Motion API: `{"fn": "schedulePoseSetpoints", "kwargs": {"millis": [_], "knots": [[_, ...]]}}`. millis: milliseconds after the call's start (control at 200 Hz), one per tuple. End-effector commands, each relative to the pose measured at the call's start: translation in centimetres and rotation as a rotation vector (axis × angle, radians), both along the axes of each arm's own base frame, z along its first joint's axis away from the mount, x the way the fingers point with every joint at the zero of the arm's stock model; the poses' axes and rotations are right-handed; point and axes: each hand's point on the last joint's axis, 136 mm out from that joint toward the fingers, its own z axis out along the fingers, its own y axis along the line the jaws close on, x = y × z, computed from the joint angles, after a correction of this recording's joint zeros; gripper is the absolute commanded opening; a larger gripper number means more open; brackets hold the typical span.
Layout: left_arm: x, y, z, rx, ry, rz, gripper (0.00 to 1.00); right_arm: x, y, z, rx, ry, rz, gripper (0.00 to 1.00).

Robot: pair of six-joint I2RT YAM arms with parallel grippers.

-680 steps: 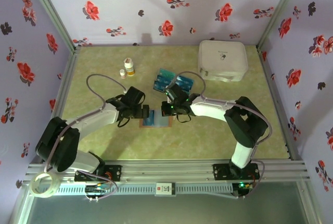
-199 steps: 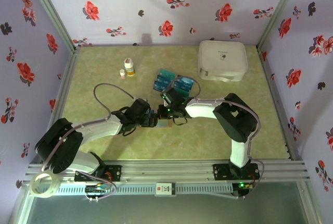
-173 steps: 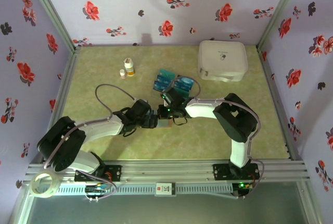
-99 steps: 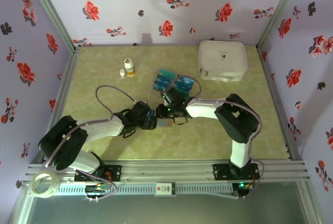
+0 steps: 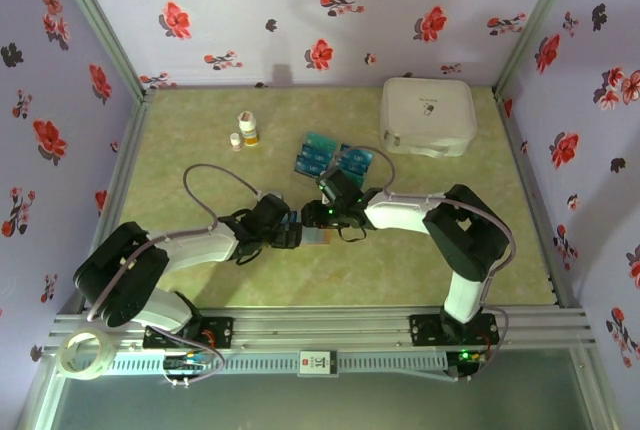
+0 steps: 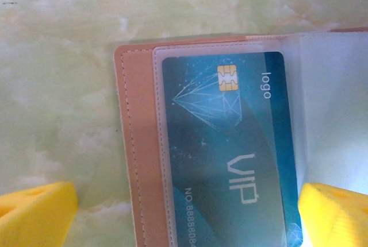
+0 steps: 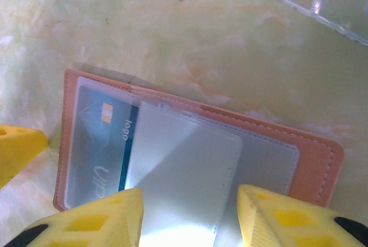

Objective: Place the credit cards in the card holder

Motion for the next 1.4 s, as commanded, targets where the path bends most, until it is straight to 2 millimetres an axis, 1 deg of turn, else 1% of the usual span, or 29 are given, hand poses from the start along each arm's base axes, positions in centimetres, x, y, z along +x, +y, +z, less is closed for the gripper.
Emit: {"fn": "schedulePoseSetpoints", "kwargs": {"millis": [0,155,325,420,530,605,705,765,820,900,985,1080,1185,1250,1305,1395], "knots": [[-0.7,0.6,-1.3,0.026,0.033,0.008,1.00,0.0,-0.5,0.4,-0.003,-0.014,-0.020,0.50],[-0.7,0.6,-1.3,0.026,0.032,0.007,1.00,-0.1,-0.5,0.1,0.001,-0.004,-0.018,0.51],[-0.7,0.5,-1.3,0.027,0.032,0.006,1.00,-0.2,0.7,0.1,0.044,0.021,0.003,0.48],[-0.7,0.5,-1.3,0.026,0.031,0.006,1.00,-0.2,1.3,0.5,0.069,0.024,0.015,0.45],[-0.6,0.6,-0.9,0.024,0.022,0.007,1.00,-0.4,2.3,1.6,0.120,0.029,0.031,0.43],[-0.4,0.7,0.0,0.026,0.003,0.011,1.00,-0.6,3.1,2.7,0.154,0.027,0.047,0.44],[-0.1,1.3,2.1,0.014,-0.036,0.035,1.00,-1.0,4.1,4.0,0.182,0.020,0.066,0.45],[0.1,2.2,3.5,0.004,-0.063,0.070,1.00,-1.1,4.8,4.6,0.194,0.016,0.074,0.47],[0.3,3.2,4.8,-0.004,-0.086,0.105,1.00,-1.3,5.6,4.8,0.198,0.017,0.083,0.47],[0.5,4.8,6.3,-0.019,-0.111,0.165,1.00,-1.5,6.9,4.6,0.193,0.019,0.097,0.47],[0.7,6.3,7.7,-0.043,-0.132,0.224,1.00,-1.5,8.6,3.5,0.180,0.030,0.107,0.48],[0.6,7.2,8.4,-0.062,-0.143,0.254,1.00,-1.5,9.9,1.5,0.143,0.039,0.114,0.47],[0.4,7.7,8.4,-0.064,-0.144,0.263,1.00,-1.2,10.9,0.2,0.150,0.050,0.104,0.47],[0.3,7.9,8.1,-0.058,-0.136,0.263,1.00,-1.2,11.2,0.2,0.164,0.052,0.098,0.47],[0.2,8.0,7.9,-0.057,-0.128,0.262,1.00,-1.2,11.2,0.7,0.173,0.048,0.096,0.47],[0.2,7.9,7.4,-0.052,-0.118,0.255,1.00,-1.2,11.2,2.2,0.193,0.026,0.104,0.47]]}}
